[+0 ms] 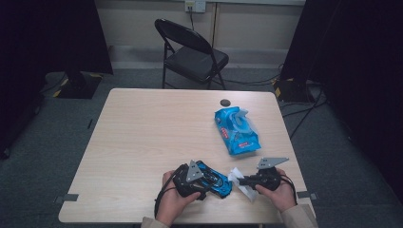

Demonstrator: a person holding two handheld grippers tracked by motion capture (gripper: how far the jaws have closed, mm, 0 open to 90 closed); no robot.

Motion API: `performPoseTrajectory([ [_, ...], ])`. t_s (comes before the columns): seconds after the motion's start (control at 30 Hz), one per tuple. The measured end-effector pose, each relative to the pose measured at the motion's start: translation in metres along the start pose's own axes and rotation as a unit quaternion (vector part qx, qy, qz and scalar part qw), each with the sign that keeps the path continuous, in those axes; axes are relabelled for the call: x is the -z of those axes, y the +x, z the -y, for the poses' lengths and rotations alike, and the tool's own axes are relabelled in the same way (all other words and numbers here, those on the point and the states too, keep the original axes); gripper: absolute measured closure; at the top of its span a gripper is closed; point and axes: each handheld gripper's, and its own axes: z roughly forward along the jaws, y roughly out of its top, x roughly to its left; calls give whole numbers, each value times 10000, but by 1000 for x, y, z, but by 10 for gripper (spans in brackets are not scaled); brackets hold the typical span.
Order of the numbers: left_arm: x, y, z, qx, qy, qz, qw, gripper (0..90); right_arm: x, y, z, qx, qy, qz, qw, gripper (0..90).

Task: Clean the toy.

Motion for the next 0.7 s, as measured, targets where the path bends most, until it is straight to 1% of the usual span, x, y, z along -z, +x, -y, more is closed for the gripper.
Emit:
performPoseTrajectory([
  [0.1, 0, 0, 0, 0, -13, 5, 10000, 223, 6, -5, -11, -108, -261, 43, 9996, 870],
  [0.13, 0, 0, 0, 0, -12, 5, 10000, 223, 6, -6, -15, -116, -304, 64, 9995, 871],
  [0.17, 0, 0, 0, 0, -12, 5, 10000, 223, 6, -6, -15, -116, -304, 64, 9995, 871],
  [0.2, 0, 0, 0, -1, -15, 10, 10000, 223, 3, -6, -25, -117, -379, 87, 9992, 870],
  [0.27, 0, 0, 0, -9, -22, 13, 10000, 224, 1, -6, -29, -107, -385, 97, 9992, 870],
  [0.3, 0, 0, 1, -12, -27, 10, 10000, 225, -9, -5, -39, -59, -383, 114, 9992, 870],
  [0.33, 0, 0, 1, 6, -41, 15, 10000, 226, -14, -5, -44, -62, -388, 122, 9992, 870],
  [0.63, 0, 0, 2, -53, -51, 21, 10000, 225, -60, -2, -71, -50, -314, 202, 9993, 869],
  [0.7, 0, -1, 1, -47, -39, 20, 10000, 225, -69, -2, -75, -70, -284, 156, 9995, 868],
])
